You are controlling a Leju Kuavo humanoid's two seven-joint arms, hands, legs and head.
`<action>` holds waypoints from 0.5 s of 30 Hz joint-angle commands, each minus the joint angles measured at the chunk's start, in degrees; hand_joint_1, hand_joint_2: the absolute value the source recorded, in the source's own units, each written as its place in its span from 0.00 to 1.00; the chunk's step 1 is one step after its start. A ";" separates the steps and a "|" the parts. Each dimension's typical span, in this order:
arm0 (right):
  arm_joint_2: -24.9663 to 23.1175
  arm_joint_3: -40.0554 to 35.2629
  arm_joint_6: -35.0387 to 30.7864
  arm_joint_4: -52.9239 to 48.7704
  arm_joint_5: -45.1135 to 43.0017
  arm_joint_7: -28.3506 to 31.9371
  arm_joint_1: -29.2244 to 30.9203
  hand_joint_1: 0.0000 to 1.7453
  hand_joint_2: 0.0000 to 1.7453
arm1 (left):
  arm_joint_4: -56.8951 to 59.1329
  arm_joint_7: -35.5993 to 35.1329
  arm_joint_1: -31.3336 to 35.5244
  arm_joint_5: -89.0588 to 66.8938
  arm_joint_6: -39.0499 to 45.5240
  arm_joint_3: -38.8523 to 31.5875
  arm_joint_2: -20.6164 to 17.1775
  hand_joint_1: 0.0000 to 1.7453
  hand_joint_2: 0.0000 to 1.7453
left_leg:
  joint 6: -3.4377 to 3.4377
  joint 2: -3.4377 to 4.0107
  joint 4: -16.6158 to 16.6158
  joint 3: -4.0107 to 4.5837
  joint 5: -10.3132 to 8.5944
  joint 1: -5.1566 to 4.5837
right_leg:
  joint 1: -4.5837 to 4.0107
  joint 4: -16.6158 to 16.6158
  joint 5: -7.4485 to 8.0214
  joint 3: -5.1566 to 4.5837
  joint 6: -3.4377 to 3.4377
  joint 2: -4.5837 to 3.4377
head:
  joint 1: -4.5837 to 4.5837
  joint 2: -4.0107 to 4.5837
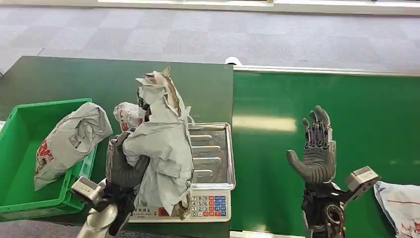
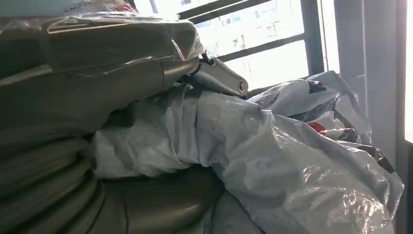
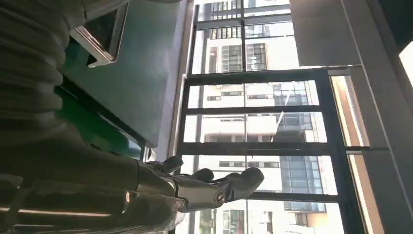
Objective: Moved the parcel from conveyor to table for the left to box.
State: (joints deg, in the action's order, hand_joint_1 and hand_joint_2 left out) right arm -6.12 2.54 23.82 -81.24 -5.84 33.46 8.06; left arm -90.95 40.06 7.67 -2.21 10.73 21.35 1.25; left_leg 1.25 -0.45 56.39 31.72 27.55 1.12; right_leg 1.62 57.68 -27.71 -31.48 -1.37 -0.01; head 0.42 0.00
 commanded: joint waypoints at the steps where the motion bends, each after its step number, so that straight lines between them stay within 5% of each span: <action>1: 0.98 -1.61 -0.52 4.24 -0.63 0.48 2.18 0.00 1.00 | -9.04 -0.06 -1.96 -1.57 6.56 -6.70 1.95 1.00 1.00 | -0.06 0.18 0.02 0.05 0.01 0.02 | -0.05 0.00 0.05 -0.09 0.08 -0.15 | -0.02 0.00; 6: 0.91 -2.43 -1.04 5.06 -0.82 0.60 2.88 0.00 1.00 | -14.31 -0.06 0.14 -8.30 29.27 -0.68 -4.26 1.00 1.00 | -0.05 0.16 0.02 0.12 -0.02 0.02 | -0.05 0.01 0.05 -0.17 0.11 -0.08 | 0.00 0.00; 9: 1.06 -2.67 -1.40 5.12 -0.97 0.72 2.53 0.00 1.00 | -16.62 -0.06 -0.89 -18.90 29.27 -9.07 0.05 1.00 1.00 | -0.05 0.16 0.01 0.10 -0.01 0.04 | -0.06 -0.01 0.06 -0.16 0.10 -0.11 | -0.02 0.00; 15: 1.06 -2.67 -1.40 5.12 -0.97 0.72 2.53 0.00 1.00 | -16.62 -0.06 -0.89 -18.90 29.27 -9.07 0.05 1.00 1.00 | -0.06 0.18 -0.01 0.07 -0.01 0.01 | -0.03 -0.02 0.05 -0.13 0.09 -0.10 | -0.02 0.00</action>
State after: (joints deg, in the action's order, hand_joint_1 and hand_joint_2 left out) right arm -6.10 1.18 22.69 -79.82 -6.75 34.10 8.78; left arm -105.96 40.06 6.36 -20.70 39.69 15.41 0.92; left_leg 1.25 -0.37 56.39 31.79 27.55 1.12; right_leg 1.62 57.68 -27.71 -31.57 -1.37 -0.02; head 0.39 0.00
